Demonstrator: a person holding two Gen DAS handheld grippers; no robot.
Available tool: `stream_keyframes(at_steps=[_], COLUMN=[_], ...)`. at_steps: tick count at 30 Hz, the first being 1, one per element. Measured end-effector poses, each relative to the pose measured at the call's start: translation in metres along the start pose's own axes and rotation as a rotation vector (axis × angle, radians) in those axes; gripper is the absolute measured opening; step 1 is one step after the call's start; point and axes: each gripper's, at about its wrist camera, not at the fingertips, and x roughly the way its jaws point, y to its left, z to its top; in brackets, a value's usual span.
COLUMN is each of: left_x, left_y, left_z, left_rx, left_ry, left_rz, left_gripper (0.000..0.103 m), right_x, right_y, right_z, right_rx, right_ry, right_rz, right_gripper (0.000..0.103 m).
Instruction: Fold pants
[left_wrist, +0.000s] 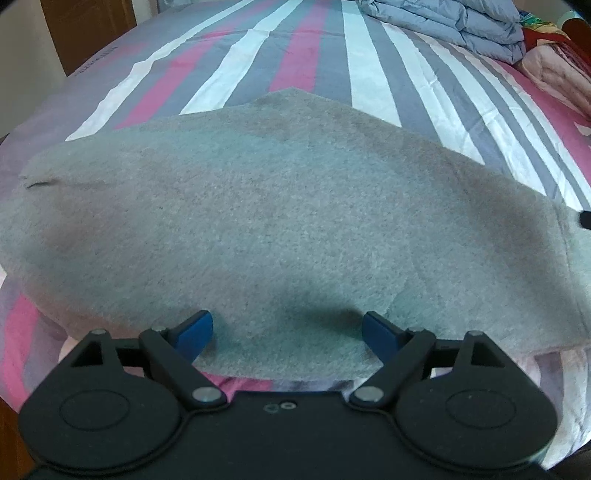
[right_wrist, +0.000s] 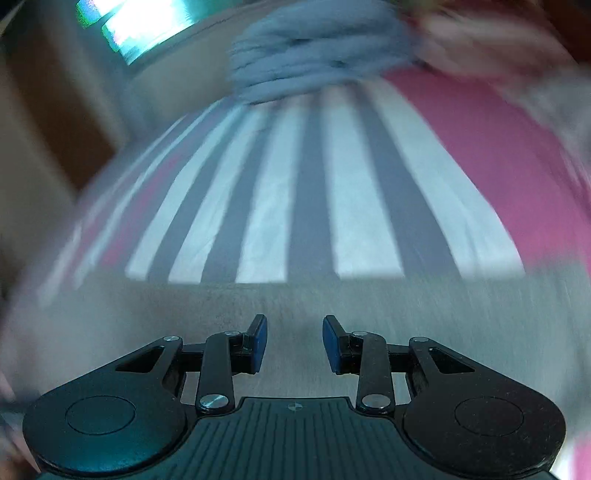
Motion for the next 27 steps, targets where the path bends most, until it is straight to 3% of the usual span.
stream_keyframes(at_steps=[3,6,12,18,19,20,23,27], left_x=[0.001,0.005,0.015,0.035,0.036,0.039,0.046,0.046], left_y=[-0.004,-0.018,-0.05,-0.058,-0.057,-0.055,-0.053,-0.054], left_z=[0.008,0.029,0.09,0.106,0.107,0.108,0.113,0.113], left_rx=[0.014,0.058,0.102,0.127,0.13,0.126,0.112,0.12], left_ry=[0.003,-0.002,-0.053,-0.044,-0.042,-0.04,-0.03,-0.048], left_rz=[-0.021,-0.033,-0.033,-0.004,0.007,0.017,0.03,0.043], left_gripper=[0.076,0.065,0.069,0.07,0.07,0.07,0.07,0.07], right_x=[0.025,0.044,0.069,0.101,0.104,0.106,0.105,0.096], right_y=[0.018,0.023,0.027,0.037,0.038,0.04,0.048,0.061], right_z=[0.012,0.016,0.019,0.03,0.032,0.034,0.03,0.014], right_rx=[-0.213,-0.302,-0.456,-0.735,-0.763,-0.801,-0.924,-1.052], right_ry=[0.044,0.095,0.156,0.3,0.324,0.348,0.383,0.347], right_rz=[0.029,0.06,0.081,0.156,0.174,0.191,0.181,0.12], right_gripper=[0.034,0.034,0.034,0.033,0.032,0.021,0.007,0.004])
